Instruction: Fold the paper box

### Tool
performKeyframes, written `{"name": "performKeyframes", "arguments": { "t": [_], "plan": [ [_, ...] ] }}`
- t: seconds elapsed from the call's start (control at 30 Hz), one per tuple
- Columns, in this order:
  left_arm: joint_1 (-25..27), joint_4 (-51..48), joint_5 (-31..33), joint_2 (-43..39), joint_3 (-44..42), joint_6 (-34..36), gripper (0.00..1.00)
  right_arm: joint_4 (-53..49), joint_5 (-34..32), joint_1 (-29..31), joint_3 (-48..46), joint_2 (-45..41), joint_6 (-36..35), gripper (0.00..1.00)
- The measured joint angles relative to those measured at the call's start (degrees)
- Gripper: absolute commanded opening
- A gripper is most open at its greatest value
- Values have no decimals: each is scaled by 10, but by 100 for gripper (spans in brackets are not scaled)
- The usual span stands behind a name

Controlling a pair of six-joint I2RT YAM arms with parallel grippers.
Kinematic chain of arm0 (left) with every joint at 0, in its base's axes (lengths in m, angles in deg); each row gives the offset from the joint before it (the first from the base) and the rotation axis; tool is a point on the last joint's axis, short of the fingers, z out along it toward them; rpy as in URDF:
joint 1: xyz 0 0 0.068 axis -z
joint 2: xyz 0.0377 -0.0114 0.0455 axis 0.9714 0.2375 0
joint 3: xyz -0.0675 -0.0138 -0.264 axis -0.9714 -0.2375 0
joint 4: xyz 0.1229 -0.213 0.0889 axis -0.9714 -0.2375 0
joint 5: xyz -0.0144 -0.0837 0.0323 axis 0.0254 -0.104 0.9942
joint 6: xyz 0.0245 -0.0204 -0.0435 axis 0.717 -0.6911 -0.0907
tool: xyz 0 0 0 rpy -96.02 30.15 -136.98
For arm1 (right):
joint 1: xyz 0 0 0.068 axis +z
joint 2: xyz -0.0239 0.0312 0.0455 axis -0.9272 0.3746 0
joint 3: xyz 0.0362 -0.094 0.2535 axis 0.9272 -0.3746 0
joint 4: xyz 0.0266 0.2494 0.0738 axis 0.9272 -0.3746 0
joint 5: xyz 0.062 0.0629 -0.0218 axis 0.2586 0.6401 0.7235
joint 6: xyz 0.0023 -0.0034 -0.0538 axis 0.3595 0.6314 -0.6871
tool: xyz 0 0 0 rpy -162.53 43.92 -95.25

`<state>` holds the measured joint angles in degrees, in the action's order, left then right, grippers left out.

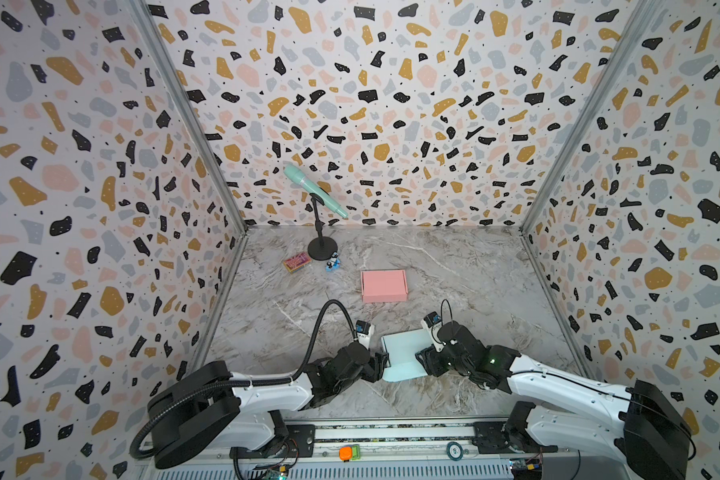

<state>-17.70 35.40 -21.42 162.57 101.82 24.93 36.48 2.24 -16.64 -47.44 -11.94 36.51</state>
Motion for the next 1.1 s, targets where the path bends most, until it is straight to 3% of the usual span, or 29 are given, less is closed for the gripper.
{"name": "performKeyframes", "arguments": {
  "t": [0.87,1.1],
  "plan": [
    [0,7,-1,2,-5,-1,63,33,-1,13,-5,38,9,63],
    [0,26,-14,19,-5,-3,62,19,-3,11,-17,-36,20,68]
  ]
}}
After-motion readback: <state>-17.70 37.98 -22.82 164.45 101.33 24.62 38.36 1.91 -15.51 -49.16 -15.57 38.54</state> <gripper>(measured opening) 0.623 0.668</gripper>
